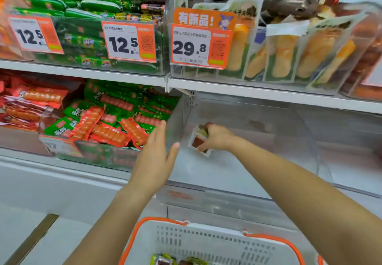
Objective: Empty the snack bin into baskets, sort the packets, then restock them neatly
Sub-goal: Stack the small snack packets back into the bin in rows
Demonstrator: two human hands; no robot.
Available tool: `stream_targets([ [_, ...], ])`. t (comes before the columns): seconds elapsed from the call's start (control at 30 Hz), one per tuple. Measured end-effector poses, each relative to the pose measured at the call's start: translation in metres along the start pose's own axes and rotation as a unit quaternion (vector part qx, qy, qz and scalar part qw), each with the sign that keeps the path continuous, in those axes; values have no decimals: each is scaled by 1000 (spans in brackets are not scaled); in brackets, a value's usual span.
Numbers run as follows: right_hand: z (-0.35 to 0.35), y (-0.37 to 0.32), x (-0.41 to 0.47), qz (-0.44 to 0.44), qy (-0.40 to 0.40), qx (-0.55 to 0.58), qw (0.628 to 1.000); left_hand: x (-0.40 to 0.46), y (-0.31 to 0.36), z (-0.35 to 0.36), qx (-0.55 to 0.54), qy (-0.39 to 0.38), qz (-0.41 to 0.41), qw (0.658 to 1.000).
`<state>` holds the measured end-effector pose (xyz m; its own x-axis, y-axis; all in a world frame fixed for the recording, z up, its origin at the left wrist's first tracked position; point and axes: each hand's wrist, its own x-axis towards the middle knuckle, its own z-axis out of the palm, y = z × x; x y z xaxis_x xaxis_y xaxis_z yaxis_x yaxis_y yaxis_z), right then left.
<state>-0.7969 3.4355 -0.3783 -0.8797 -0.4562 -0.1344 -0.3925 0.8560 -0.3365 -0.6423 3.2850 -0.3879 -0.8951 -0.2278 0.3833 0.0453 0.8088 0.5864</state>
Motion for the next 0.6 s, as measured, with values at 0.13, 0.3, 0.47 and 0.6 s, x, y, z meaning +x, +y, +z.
stream_targets([
  [0.13,14,-12,40,-21,39,-59,997,1,-6,14,-1,45,-16,999],
  [0.3,25,-12,62,-30,32,-63,997,1,-3,13,6,52,-24,998],
  [0.47,28,7,57,7,35,-28,999,0,-2,13,7,66,-31,997],
  [0.6,25,15,53,48,36,22,998,0,-1,13,5,71,-29,997],
])
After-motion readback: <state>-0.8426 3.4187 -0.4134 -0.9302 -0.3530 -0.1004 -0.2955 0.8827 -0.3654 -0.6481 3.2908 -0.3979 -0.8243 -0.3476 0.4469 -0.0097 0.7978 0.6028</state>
